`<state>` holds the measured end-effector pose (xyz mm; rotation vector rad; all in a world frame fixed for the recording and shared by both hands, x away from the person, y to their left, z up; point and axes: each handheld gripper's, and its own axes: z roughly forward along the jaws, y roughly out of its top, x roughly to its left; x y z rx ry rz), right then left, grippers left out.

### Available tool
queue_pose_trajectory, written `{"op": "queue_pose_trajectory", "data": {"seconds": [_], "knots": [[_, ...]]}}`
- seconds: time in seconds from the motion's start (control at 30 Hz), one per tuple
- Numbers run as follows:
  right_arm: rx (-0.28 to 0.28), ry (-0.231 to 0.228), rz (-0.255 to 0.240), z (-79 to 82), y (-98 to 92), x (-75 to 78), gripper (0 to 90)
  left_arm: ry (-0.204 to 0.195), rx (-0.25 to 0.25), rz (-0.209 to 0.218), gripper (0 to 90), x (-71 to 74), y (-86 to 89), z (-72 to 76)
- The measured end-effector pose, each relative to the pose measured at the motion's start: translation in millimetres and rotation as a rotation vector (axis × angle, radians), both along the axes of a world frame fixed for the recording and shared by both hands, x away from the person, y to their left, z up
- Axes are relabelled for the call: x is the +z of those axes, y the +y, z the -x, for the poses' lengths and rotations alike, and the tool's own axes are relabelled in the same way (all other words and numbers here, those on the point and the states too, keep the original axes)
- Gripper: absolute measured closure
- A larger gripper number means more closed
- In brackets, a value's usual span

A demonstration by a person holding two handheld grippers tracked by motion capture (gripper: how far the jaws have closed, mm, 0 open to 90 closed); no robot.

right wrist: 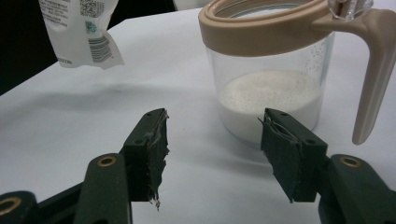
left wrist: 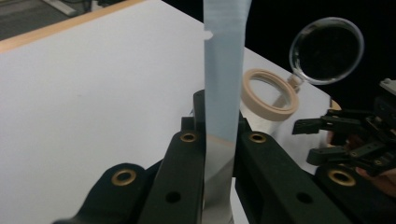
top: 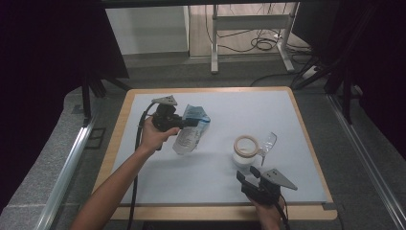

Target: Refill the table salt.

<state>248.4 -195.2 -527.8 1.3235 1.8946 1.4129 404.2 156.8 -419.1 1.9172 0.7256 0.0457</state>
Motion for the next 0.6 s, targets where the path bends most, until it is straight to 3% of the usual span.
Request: {"op": "queue_pose_trajectory", "data": {"seconds": [0.27,0.6], "knots": [[-0.005,-0.003,-0.004,-1.9,-1.2,-0.2,41.7,-0.021,0.092,0.063,90.0,-8.1,28.3,-1.3],[-0.008,-0.001,-0.005,-3.0,-2.8,-0.2,41.7,-0.047,0.192,0.086,90.0,-24.7,49.6,-3.4]]}}
